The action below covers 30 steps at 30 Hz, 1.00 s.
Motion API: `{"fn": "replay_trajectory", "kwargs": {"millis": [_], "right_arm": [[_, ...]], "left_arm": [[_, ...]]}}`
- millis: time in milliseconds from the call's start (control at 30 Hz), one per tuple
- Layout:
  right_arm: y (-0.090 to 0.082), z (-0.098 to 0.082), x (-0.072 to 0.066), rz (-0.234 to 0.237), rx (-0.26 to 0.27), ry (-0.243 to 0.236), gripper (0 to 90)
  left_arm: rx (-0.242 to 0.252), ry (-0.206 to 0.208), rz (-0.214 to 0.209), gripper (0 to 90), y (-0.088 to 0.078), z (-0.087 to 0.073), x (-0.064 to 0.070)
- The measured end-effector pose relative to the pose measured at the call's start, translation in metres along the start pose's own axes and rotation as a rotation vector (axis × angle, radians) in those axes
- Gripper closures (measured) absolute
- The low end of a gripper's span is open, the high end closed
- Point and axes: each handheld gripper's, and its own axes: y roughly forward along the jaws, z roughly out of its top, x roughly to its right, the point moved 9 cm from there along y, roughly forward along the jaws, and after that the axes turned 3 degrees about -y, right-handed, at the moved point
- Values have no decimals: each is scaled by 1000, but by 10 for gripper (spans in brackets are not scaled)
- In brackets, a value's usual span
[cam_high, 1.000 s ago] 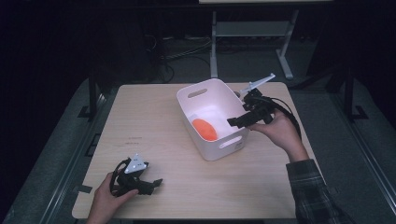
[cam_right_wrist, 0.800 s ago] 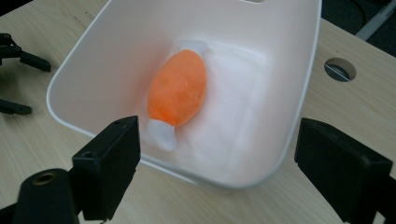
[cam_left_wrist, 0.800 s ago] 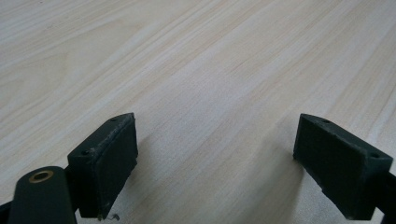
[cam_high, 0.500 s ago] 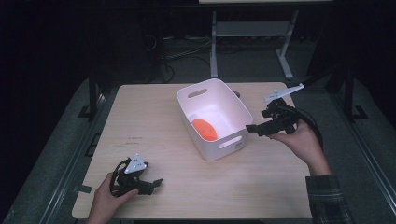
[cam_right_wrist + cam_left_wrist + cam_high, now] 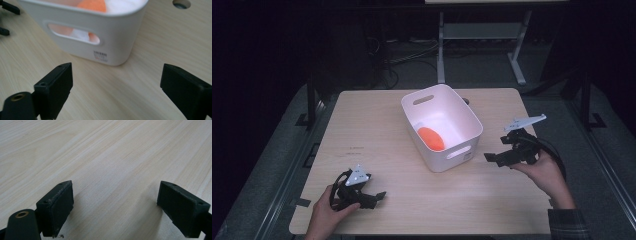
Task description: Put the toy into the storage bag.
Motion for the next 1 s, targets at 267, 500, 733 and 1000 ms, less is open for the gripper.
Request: {"fn": "replay_trajectory", "kwargs": {"millis": [267,500,733,1000], "right_arm": [[12,-34,-3,-14,-13,6,84],[26,-58,-4,-24,-30,-5,48],[34,-73,-7,-23,-4,4,31],[45,-91,-9,-38,15,18,26]], "left_arm": [[-1,1,0,128,0,0,0],[-4,2,-1,128,0,-1,0],[-4,5,0,128,0,0,0],[-4,5,0,128,0,0,0]]}}
